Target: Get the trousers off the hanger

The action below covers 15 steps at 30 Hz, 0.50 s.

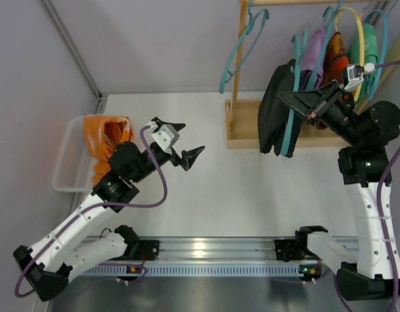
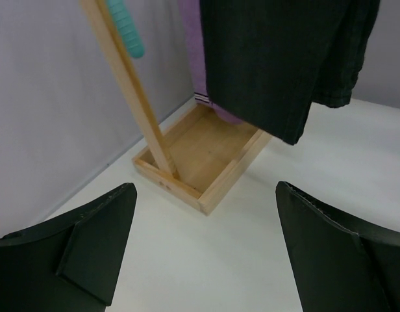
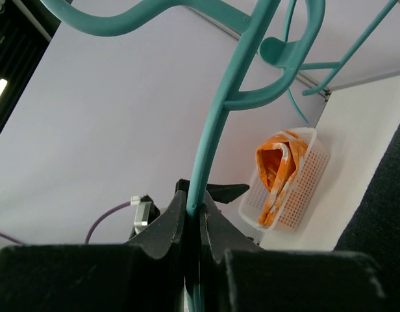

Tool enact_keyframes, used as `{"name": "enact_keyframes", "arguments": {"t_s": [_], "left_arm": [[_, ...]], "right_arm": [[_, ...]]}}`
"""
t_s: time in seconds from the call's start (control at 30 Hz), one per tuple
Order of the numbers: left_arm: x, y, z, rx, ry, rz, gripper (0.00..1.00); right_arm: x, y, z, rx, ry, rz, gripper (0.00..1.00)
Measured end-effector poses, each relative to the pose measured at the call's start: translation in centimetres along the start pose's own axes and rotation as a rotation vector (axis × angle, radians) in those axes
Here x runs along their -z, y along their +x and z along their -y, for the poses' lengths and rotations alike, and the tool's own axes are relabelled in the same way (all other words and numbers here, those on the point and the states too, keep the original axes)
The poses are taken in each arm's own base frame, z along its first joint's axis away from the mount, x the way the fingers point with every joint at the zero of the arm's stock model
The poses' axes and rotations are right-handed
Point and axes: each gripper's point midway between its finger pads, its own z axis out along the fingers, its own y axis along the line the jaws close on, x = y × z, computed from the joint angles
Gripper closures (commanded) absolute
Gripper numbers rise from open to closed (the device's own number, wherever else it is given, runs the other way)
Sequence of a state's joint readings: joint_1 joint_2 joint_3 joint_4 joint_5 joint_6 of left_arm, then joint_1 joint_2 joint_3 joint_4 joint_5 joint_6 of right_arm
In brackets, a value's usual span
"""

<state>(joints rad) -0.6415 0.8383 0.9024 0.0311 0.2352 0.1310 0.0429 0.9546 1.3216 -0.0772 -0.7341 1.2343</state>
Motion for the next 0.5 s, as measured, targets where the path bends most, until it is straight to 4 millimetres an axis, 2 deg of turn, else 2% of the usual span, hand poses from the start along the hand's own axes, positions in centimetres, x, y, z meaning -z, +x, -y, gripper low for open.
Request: {"name": "enact_keyframes", "arguments": {"t_s": [0.17,0.4,0.5], "left_arm": [[-3.6,-0.2,4.7,-0.078,0.041,0.048,0.07],[-7.7,0.2,13.0,-0.168,0.115,0.116,0.13],[-9.2,0.7,14.3,-0.169,0.1,0.124,0.17]], "right_arm": [[0.7,0.5,-0.2,-0.017,0.014,0.007,1.0],[1.3,0.7,-0.9,-0.012,0.01,0.017,1.0],[1.5,0.7,-0.8,-0.017,0.018,0.022,1.0]]}}
